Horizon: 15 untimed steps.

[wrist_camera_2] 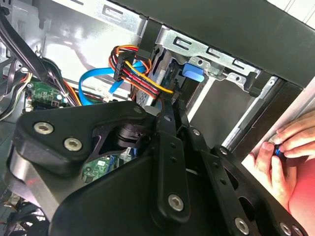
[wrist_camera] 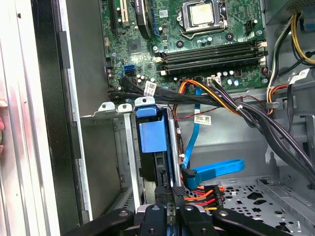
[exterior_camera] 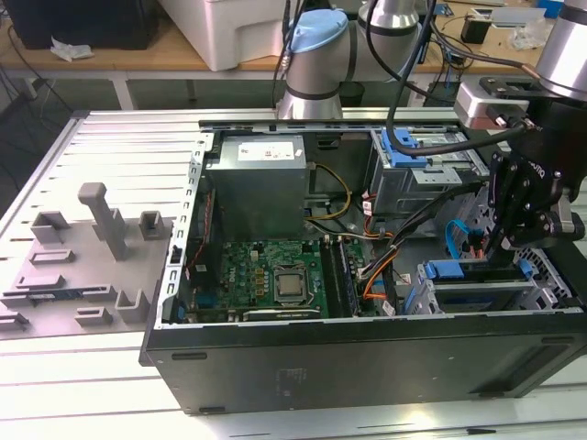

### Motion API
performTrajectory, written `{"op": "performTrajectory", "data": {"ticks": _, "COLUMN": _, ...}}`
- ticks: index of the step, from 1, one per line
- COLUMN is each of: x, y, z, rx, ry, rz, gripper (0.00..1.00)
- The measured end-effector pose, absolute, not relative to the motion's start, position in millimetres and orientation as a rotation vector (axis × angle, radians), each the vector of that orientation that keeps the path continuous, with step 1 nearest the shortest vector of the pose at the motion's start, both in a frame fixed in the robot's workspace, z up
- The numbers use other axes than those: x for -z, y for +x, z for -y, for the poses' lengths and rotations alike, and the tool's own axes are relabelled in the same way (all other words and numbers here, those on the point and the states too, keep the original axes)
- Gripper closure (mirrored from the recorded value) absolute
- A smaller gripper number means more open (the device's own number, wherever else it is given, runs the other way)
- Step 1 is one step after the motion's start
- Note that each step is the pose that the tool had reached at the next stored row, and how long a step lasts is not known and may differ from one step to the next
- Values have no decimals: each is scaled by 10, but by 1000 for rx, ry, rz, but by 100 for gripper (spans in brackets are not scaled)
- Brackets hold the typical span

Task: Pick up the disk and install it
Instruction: 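Insert the first disk wire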

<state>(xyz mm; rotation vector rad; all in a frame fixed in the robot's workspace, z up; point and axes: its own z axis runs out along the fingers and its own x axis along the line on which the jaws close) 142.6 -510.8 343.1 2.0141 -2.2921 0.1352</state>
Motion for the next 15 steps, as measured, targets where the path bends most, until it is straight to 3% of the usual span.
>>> {"op": "performTrajectory", "data": {"ticks": 15, "x": -3431, "y": 1396, "z": 5109, "rx": -138, "ry": 2055, "rz": 2257, "gripper": 83}}
